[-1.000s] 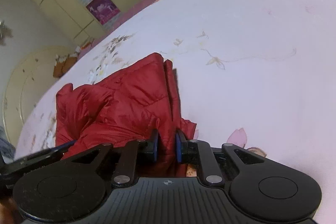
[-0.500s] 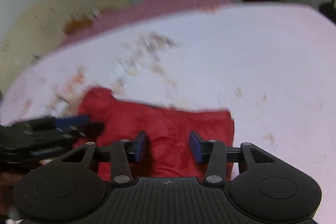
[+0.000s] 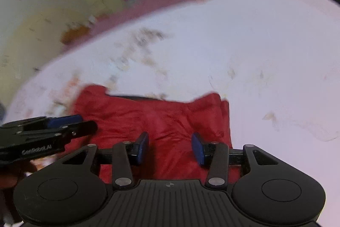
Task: Fold large clothes
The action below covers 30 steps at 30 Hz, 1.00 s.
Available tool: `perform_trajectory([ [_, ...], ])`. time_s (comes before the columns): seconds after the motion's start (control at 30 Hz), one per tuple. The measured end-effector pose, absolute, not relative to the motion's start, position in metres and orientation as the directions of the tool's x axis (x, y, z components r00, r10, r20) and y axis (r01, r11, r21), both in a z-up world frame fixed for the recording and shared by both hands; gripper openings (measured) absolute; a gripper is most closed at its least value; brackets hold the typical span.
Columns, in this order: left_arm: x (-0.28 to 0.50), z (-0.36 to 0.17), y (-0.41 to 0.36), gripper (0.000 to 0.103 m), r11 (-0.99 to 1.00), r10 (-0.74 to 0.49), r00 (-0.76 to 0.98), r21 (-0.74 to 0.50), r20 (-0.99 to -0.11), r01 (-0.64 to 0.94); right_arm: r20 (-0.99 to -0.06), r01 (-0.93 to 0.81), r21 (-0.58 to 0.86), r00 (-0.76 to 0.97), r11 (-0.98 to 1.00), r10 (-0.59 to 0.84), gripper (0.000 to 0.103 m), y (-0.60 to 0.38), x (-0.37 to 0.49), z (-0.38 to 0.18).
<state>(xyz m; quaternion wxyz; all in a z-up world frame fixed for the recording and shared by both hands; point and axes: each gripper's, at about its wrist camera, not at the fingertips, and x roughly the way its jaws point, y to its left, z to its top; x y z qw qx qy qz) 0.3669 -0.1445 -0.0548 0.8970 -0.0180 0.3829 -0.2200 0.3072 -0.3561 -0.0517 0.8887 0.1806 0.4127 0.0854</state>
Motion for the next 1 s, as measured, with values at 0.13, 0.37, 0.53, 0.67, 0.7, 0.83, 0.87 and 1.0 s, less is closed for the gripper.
perform_trajectory([
  [0.13, 0.319, -0.052, -0.151, 0.040, 0.878, -0.453, 0.582, -0.223, -0.676, 0.424, -0.681, -0.056, 0.414, 0.644, 0.909, 0.349, 0.045, -0.361, 0.264, -0.038],
  [0.37, 0.299, -0.084, -0.171, 0.042, 0.896, -0.391, 0.573, -0.156, -0.721, 0.416, -0.730, -0.085, 0.376, 0.586, 0.923, 0.351, 0.045, -0.350, 0.247, -0.075],
  [0.53, 0.296, -0.084, -0.174, 0.041, 0.906, -0.361, 0.574, -0.130, -0.735, 0.404, -0.743, -0.099, 0.354, 0.574, 0.930, 0.344, 0.045, -0.345, 0.246, -0.086],
  [0.67, 0.263, -0.054, -0.160, 0.040, 0.899, -0.401, 0.603, -0.169, -0.689, 0.405, -0.686, -0.151, 0.381, 0.615, 0.912, 0.389, 0.045, -0.352, 0.221, -0.048],
  [0.7, 0.254, -0.050, -0.158, 0.040, 0.898, -0.403, 0.608, -0.167, -0.684, 0.408, -0.678, -0.173, 0.378, 0.618, 0.910, 0.399, 0.045, -0.352, 0.212, -0.039],
  [0.83, 0.221, -0.046, -0.151, 0.040, 0.899, -0.411, 0.600, -0.196, -0.686, 0.392, -0.662, -0.234, 0.393, 0.600, 0.890, 0.450, 0.045, -0.354, 0.177, -0.024],
  [0.87, 0.213, -0.048, -0.151, 0.040, 0.902, -0.407, 0.601, -0.195, -0.688, 0.386, -0.663, -0.242, 0.394, 0.594, 0.887, 0.456, 0.045, -0.353, 0.169, -0.024],
  [1.0, 0.197, -0.057, -0.152, 0.039, 0.913, -0.385, 0.608, -0.189, -0.695, 0.362, -0.681, -0.246, 0.398, 0.566, 0.884, 0.464, 0.034, -0.346, 0.151, -0.035],
])
